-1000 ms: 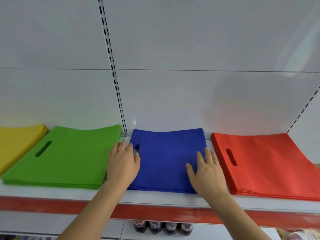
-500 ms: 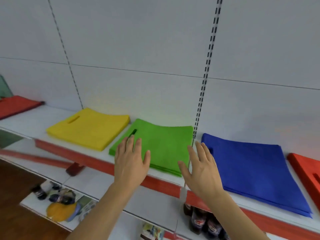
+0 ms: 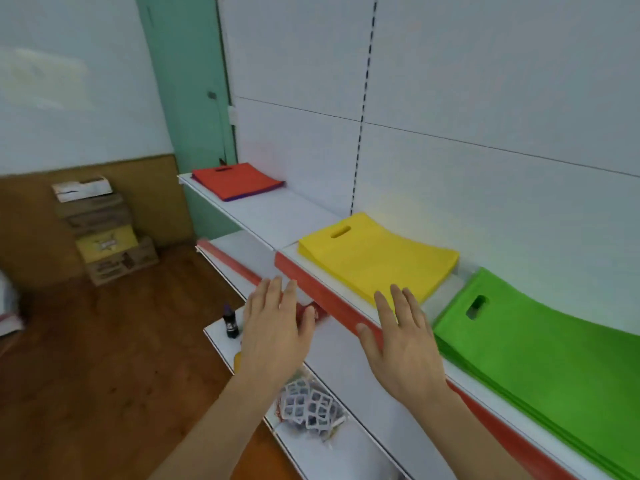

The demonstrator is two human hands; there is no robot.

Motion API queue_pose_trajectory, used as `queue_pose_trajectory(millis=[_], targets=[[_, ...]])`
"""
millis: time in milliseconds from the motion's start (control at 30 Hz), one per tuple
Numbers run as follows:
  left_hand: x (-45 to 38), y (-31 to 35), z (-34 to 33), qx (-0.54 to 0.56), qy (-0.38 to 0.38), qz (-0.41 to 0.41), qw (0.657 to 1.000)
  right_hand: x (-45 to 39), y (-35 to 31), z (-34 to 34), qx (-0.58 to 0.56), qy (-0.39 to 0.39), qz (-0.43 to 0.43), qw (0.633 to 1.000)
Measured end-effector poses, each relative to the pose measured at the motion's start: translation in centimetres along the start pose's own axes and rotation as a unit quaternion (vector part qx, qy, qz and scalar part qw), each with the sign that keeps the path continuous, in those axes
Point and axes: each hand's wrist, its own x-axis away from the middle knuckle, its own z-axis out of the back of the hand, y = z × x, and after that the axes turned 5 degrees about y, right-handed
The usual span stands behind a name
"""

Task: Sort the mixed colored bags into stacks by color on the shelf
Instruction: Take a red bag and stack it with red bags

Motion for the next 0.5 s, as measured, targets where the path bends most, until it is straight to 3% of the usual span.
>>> queue_pose_trajectory(millis=[500], targets=[[-15.6,-16.5,-2.6,-0.064,0.027,0.111,0.991,-22.2,-11.9,-14.4,-0.040,-0.079,0.097,0.991]])
